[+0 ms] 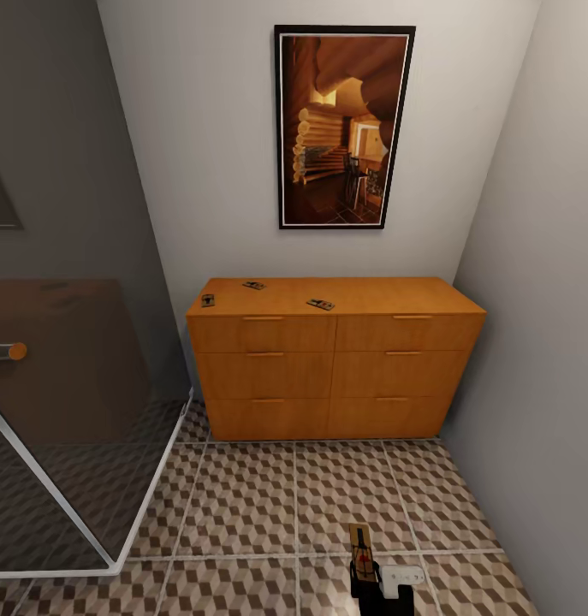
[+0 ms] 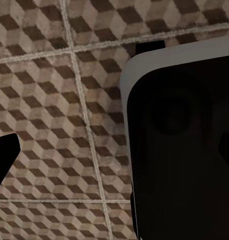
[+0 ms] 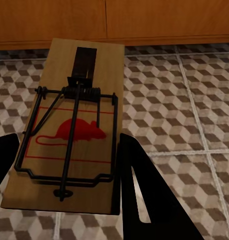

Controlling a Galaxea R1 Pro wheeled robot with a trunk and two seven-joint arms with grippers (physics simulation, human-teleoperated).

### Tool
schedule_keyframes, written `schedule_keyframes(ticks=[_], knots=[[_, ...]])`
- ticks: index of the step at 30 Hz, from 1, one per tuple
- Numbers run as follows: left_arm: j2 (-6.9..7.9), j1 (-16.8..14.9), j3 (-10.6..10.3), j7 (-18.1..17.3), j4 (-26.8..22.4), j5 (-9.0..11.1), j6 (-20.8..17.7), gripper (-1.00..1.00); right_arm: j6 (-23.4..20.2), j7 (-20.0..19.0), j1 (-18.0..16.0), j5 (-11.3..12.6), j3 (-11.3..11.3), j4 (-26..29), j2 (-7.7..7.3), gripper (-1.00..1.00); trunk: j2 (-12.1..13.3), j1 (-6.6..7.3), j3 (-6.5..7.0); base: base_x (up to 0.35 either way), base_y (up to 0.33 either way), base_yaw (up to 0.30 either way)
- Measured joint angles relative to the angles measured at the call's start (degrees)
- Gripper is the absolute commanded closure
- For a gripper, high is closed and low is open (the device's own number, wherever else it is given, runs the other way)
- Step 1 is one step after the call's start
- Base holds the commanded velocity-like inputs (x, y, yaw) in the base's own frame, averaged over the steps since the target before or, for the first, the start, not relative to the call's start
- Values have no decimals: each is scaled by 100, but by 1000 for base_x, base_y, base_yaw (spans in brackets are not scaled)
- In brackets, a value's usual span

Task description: Take the four mousetraps from the cabinet in the bathroom and place them on the bathroom floor. Make sure all four end up on the same floor surface, and ensure that at least two of them are either under or directly next to the same bathroom sink.

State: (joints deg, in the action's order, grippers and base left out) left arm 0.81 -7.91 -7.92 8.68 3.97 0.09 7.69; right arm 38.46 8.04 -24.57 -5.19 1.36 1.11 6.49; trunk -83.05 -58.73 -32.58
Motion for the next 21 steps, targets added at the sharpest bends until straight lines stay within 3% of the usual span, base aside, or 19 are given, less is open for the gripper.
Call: schedule_keyframes(ticks=[21], knots=[[2,0,0,0,0,0,0,-100,0,0,-2,0,0,0,0,100,0,0,0,0,0,0]])
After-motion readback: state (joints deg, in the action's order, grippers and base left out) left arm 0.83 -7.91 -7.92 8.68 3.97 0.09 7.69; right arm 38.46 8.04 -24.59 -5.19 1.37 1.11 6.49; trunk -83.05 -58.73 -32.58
